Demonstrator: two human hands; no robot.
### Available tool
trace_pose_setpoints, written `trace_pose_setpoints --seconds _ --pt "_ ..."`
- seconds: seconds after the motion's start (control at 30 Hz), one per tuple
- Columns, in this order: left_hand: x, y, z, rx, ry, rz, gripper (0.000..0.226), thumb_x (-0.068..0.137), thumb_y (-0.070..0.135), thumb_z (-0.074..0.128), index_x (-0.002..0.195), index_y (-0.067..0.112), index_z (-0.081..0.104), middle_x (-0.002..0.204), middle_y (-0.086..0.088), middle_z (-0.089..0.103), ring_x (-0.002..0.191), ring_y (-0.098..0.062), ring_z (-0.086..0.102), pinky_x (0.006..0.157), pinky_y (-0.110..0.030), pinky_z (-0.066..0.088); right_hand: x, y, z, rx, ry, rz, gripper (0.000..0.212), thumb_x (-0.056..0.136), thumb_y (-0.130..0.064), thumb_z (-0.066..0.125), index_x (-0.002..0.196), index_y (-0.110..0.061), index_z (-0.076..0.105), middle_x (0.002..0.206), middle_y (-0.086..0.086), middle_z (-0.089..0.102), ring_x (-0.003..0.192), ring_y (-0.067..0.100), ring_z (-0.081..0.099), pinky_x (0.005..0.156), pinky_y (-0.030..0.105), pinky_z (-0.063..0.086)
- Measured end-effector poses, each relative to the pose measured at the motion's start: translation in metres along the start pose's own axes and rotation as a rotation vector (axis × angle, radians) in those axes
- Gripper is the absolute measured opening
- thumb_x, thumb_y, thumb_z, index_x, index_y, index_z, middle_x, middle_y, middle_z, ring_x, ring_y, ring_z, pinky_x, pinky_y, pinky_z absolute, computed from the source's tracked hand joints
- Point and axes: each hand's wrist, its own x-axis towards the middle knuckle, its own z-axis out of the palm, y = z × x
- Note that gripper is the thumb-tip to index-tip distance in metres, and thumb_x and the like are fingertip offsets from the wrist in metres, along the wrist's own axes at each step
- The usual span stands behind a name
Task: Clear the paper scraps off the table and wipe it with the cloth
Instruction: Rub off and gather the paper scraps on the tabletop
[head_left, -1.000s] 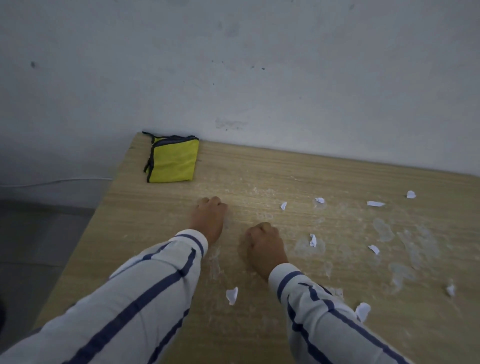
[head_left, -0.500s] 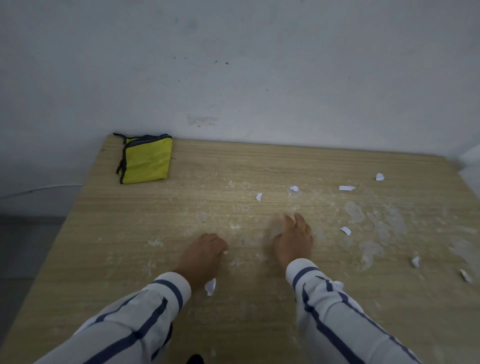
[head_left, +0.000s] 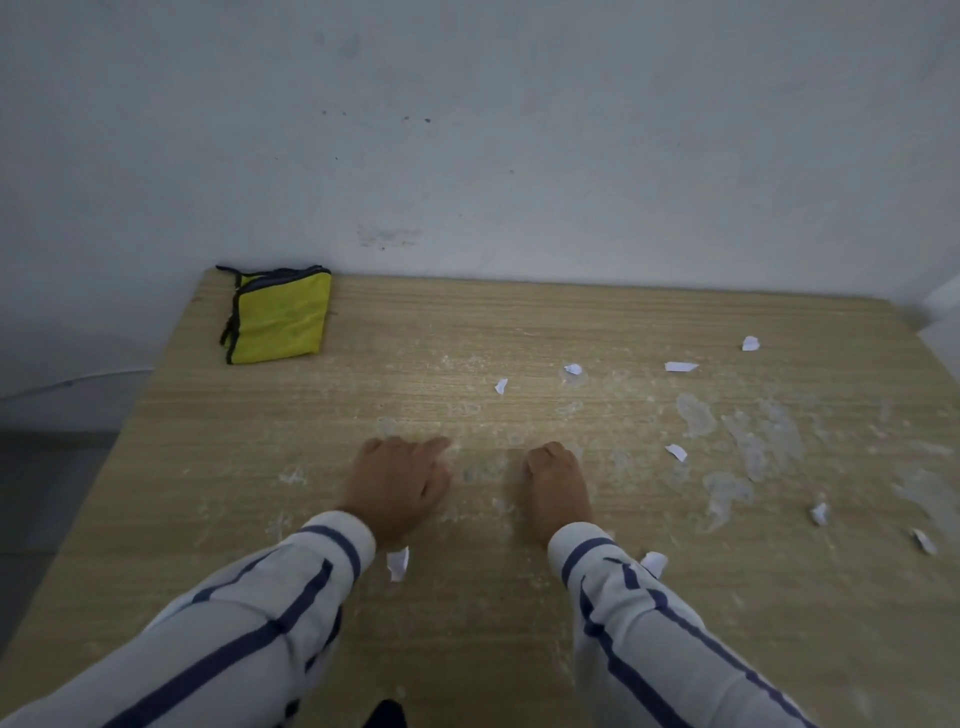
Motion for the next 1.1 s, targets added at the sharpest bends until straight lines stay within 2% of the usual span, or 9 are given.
trace_pose_setpoints --seconds 0.07,0.17,0.3,0.4,0.53,0.63,0.73,0.93,1.1 --pt "0.025 0.008 0.003 -0.046 -0.001 -0.023 0.046 0.093 0.033 0.028 0.128 0.018 0.053 0.105 -0.003 0.067 0.095 -0.022 0.059 0.086 -0.038 0.044 0.0 -0.002 0.001 -0.003 -0.012 -0.011 0.019 0.088 -0.003 0.044 0.101 0.0 0.058 0.112 0.013 0.053 0.106 0.027 0.048 0.088 0.029 0.041" --pt "0.066 0.028 0.011 -0.159 -0.12 -0.066 0.046 0.094 0.012 0.038 0.14 0.018 0.039 0.142 -0.007 0.042 0.129 -0.025 0.038 0.104 -0.04 0.037 0.002 -0.002 0.003 0.024 -0.018 -0.012 0.021 0.09 -0.005 0.041 0.1 -0.001 0.06 0.11 0.012 0.054 0.105 0.027 0.051 0.085 0.03 0.044" --pt "0.108 0.051 0.019 -0.053 -0.297 -0.078 0.068 0.087 -0.008 0.037 0.147 0.019 0.023 0.158 -0.003 0.005 0.143 -0.027 0.009 0.112 -0.043 0.025 0.005 0.003 0.004 0.057 0.008 -0.059 0.025 0.092 -0.003 0.042 0.105 -0.002 0.063 0.111 0.013 0.058 0.105 0.028 0.052 0.085 0.031 0.043" --pt "0.125 0.052 0.03 0.051 -0.312 0.009 0.064 0.083 -0.011 0.043 0.142 0.012 0.034 0.155 -0.007 0.02 0.14 -0.029 0.021 0.111 -0.042 0.029 0.006 0.008 0.007 0.088 0.041 -0.033 0.025 0.091 -0.004 0.042 0.101 -0.006 0.065 0.108 0.01 0.06 0.101 0.024 0.054 0.082 0.03 0.045" --pt "0.124 0.048 0.038 0.15 -0.208 -0.002 0.044 0.078 -0.012 0.049 0.118 0.005 0.057 0.122 -0.011 0.053 0.113 -0.027 0.046 0.09 -0.037 0.047 0.007 0.009 0.009 0.113 0.048 -0.013 0.024 0.092 -0.011 0.042 0.097 -0.008 0.065 0.103 0.009 0.06 0.099 0.025 0.054 0.079 0.031 0.045" --pt "0.109 0.038 0.034 0.13 -0.154 0.011 0.035 0.075 -0.013 0.047 0.103 0.003 0.06 0.108 -0.012 0.055 0.101 -0.027 0.048 0.078 -0.034 0.047 0.005 0.002 0.007 0.123 0.035 -0.048 0.027 0.09 -0.009 0.04 0.105 -0.009 0.062 0.106 0.01 0.06 0.102 0.026 0.05 0.081 0.032 0.043" --pt "0.088 0.024 0.026 0.068 -0.169 0.025 0.031 0.074 -0.015 0.044 0.095 0.002 0.059 0.1 -0.013 0.055 0.097 -0.028 0.048 0.077 -0.033 0.043 0.001 -0.012 0.009 0.187 0.027 -0.062 0.028 0.089 -0.006 0.041 0.108 -0.01 0.061 0.106 0.009 0.061 0.098 0.026 0.053 0.082 0.033 0.045" --pt "0.025 -0.005 -0.001 -0.304 -0.175 -0.166 0.019 0.088 0.002 0.049 0.094 0.009 0.066 0.092 -0.001 0.06 0.082 -0.013 0.053 0.072 -0.019 0.037 -0.016 -0.05 0.026 0.216 -0.204 -0.16 0.023 0.087 -0.008 0.044 0.068 -0.018 0.051 0.084 0.01 0.055 0.067 0.024 0.05 0.061 0.028 0.043" --pt "-0.024 -0.014 -0.012 -0.296 -0.303 -0.245 0.019 0.087 0.014 0.055 0.103 0.013 0.067 0.099 -0.002 0.065 0.079 -0.011 0.054 0.066 -0.015 0.038 -0.029 -0.072 0.036 0.149 -0.316 -0.217 0.019 0.089 -0.012 0.044 0.094 -0.009 0.062 0.102 0.013 0.061 0.08 0.028 0.058 0.072 0.032 0.049"
